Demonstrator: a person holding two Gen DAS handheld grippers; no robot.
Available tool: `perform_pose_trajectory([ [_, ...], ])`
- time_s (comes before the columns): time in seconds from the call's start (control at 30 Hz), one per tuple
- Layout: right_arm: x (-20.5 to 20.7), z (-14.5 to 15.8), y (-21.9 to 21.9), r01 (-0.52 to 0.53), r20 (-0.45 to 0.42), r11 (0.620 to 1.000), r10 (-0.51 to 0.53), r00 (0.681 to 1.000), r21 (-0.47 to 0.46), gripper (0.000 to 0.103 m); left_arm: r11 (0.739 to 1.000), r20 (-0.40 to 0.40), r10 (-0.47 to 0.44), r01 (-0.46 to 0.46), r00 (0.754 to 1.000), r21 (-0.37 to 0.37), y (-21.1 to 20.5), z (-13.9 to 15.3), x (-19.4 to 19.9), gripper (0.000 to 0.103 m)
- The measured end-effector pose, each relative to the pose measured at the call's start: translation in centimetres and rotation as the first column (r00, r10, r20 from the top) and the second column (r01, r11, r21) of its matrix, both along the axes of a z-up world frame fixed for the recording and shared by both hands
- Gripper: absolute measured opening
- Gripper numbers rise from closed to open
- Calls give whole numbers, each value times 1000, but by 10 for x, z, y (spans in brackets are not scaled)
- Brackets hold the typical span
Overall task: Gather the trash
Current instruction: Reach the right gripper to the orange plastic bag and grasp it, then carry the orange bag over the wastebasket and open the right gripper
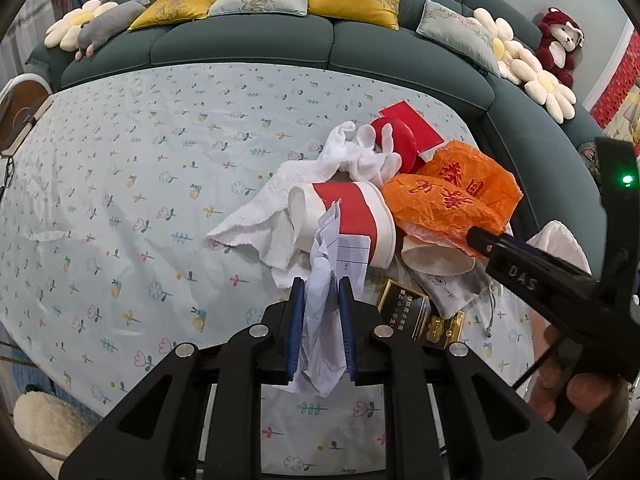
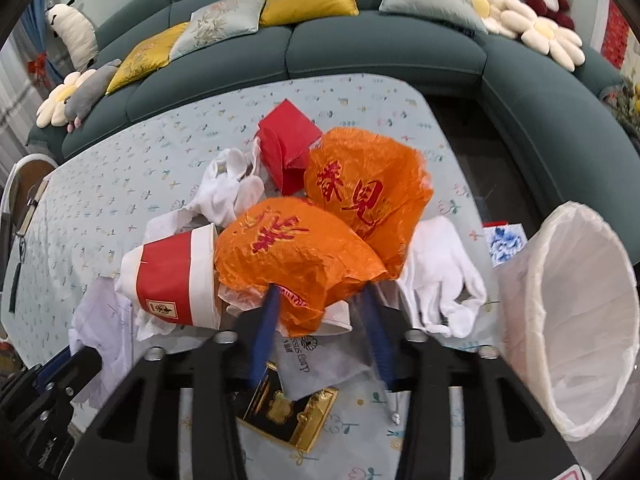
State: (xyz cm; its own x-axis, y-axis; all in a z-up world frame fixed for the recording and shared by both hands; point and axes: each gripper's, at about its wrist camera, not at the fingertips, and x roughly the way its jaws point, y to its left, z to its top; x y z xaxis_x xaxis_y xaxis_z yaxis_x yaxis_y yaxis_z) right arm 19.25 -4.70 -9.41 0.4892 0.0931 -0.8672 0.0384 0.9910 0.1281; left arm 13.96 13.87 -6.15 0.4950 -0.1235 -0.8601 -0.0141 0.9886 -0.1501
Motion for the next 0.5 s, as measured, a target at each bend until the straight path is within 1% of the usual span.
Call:
perform_pose_trajectory([
  [0.1,-1,0,1,-14,11,1000,14,1000,16,15,1000,4,-1,1,1000,-1,-2,2,-1,17],
  [0.3,-10,17,-4,-29,56,999,27,998,38,13,1000,16,-12,12,1000,-2,-11,9,-2,17],
  [0.5,-24,50,-24,-9,126,998,0,992,68,12,999,48,-37,37,998,-6,-27,26,-6,17],
])
